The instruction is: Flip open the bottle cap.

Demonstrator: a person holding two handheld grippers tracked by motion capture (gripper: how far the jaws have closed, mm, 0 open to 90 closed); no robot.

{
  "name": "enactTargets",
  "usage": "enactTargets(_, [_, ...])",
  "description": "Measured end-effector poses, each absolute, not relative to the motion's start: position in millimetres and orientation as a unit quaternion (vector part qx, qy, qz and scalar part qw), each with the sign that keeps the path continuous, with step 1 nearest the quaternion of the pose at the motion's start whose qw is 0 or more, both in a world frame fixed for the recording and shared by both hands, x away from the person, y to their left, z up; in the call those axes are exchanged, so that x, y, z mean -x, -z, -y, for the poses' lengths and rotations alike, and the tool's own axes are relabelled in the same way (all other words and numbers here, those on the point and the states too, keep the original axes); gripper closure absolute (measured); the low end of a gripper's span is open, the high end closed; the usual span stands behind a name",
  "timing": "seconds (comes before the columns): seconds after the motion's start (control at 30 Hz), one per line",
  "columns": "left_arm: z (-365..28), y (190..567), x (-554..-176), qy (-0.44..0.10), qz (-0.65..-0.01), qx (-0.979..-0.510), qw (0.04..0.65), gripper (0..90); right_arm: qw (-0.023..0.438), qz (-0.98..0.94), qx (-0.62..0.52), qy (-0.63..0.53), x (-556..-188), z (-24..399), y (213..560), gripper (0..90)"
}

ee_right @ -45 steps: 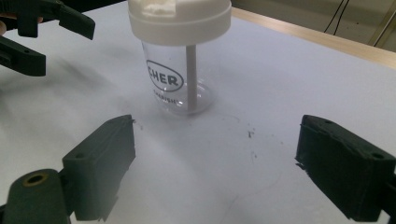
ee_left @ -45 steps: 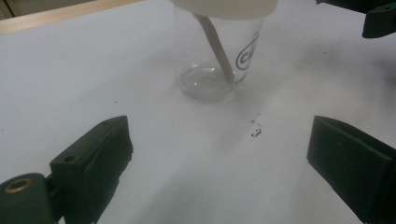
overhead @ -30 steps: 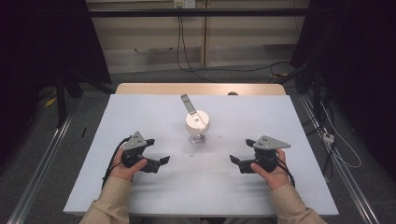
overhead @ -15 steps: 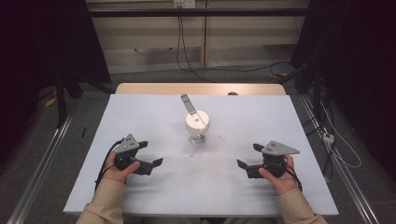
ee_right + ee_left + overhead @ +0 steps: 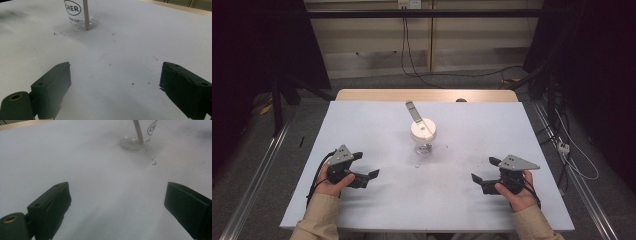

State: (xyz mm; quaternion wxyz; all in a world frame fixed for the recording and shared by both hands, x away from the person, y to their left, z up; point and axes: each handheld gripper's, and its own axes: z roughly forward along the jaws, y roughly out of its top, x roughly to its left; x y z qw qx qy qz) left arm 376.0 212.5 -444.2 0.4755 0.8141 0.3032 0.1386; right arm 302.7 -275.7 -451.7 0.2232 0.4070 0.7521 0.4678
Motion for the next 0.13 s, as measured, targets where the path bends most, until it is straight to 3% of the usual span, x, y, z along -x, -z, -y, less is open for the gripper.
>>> enactTargets(0.13, [-211.7,444.3,-376.1,-0.139,-0.301,-0.816,0.474,6.6,0.224,-0.753,-0.405,-0.467,-303.3,275.4,452.0,9.9])
